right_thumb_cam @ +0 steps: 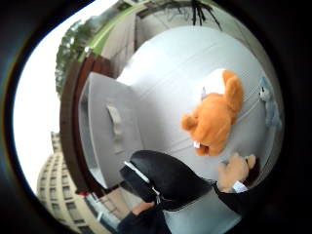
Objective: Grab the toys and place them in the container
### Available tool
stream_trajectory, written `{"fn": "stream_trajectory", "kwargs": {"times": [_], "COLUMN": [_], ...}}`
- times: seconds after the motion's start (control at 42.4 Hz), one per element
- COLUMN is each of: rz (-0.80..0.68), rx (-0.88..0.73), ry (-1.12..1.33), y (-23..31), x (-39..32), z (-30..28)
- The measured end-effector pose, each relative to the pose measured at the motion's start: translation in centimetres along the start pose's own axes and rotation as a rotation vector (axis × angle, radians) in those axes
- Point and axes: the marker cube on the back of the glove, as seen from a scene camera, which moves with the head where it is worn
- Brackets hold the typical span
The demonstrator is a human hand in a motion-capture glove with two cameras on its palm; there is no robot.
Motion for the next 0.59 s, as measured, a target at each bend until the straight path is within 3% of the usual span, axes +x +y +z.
{"fn": "stream_trajectory", "kwargs": {"times": [0.071, 0.283, 0.589], "rz": [0.000, -0.023, 0.003], "rx": [-0.066, -0.128, -0.280], "ry": [-0.027, -0.025, 0.016], "y": [-1.4, -1.9, -2.5], "x": [-0.2, -0.2, 0.2], "z": [4.2, 8.9, 12.5]}}
